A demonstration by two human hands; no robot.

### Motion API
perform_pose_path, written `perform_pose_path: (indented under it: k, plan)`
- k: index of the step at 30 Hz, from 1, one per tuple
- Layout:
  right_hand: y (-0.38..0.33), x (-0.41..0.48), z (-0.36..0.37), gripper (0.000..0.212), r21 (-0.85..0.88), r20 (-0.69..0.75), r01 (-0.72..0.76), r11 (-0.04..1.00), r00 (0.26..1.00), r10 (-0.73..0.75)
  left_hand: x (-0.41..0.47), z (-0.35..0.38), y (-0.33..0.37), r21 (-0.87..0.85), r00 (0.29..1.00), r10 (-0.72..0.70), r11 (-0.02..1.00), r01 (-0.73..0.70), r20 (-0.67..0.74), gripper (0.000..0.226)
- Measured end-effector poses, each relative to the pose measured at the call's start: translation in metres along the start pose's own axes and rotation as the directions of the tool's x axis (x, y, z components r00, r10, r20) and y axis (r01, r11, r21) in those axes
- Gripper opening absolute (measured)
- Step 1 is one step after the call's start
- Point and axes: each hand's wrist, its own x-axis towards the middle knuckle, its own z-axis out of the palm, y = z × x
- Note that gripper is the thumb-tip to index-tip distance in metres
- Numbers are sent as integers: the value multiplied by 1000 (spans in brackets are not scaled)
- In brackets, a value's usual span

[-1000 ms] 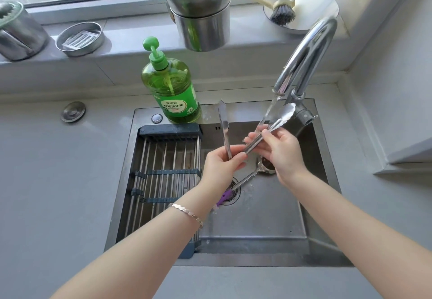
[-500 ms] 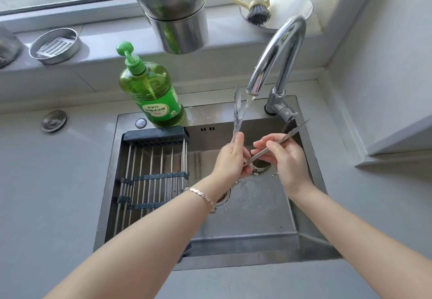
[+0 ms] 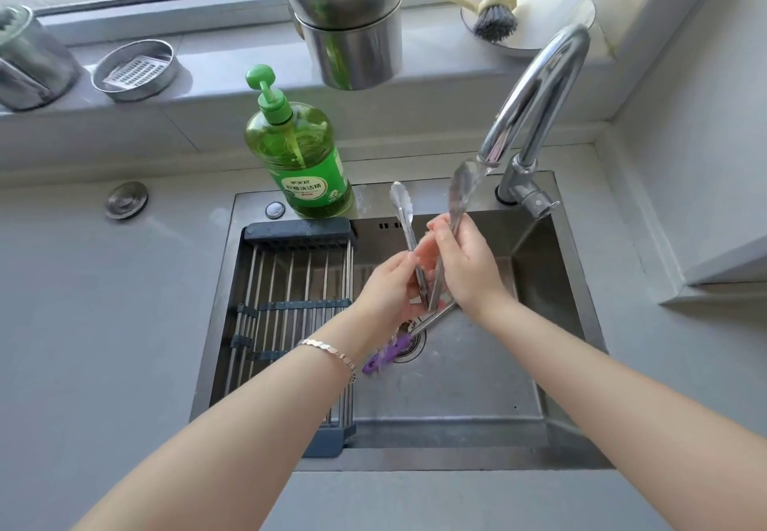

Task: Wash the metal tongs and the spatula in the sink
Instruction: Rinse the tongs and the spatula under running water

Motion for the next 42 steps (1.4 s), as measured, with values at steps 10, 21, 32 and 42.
perform_pose_path:
  k: [10, 21, 32, 42]
  plan:
    - [30, 11, -22, 42, 209, -96, -526, 824, 828, 553, 3, 9, 22, 197, 997, 61, 979, -49, -56, 18]
    - [85, -19, -46, 31, 47, 29, -749, 661, 662, 749, 17, 29, 30, 663, 992, 81, 749, 0, -93, 21]
    - [189, 39, 3, 30, 137, -1, -875, 464, 468, 884, 52, -33, -23, 375, 972, -79, 913, 159, -219, 40]
    - [250, 91, 39, 42, 480, -48, -775, 411, 445, 894, 93, -61, -47, 300, 936, -25, 944, 138, -352, 26]
